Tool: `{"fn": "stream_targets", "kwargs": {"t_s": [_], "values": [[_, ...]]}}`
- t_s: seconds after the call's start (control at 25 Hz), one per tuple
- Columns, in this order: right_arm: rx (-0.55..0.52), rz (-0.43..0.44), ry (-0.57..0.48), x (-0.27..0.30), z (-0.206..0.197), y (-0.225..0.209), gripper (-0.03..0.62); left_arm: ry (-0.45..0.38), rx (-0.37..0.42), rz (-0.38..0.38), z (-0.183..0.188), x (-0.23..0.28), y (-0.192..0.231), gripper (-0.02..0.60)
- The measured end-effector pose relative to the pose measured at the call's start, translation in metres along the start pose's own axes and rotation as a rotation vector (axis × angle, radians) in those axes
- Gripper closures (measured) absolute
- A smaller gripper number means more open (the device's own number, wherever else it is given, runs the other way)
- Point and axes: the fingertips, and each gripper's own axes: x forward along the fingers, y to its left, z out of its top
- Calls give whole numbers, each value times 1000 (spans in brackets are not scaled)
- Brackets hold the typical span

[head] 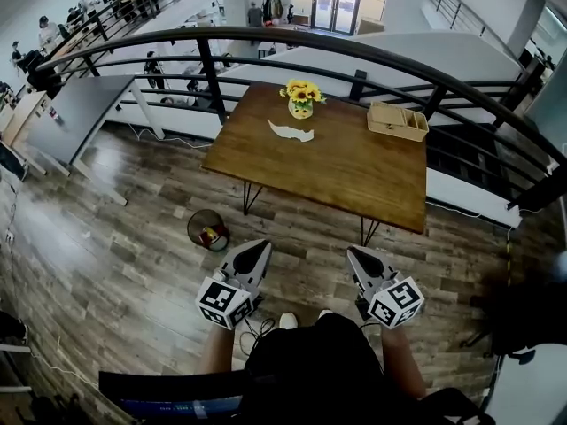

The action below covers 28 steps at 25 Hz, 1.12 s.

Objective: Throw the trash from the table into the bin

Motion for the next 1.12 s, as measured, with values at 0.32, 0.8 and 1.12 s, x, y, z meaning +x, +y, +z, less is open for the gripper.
{"fn": "stream_targets", "kwargs": {"t_s": [0.32,0.8,1.12], "values": [[8,32,-21,17,1,21,582,6,8,8,-6,-22,14,572],[22,33,-57,26,7,14,582,-28,42,41,6,-21,26,571],[34,44,-54,41,12,-16,582,-36,72,73,18,7,36,571]]}}
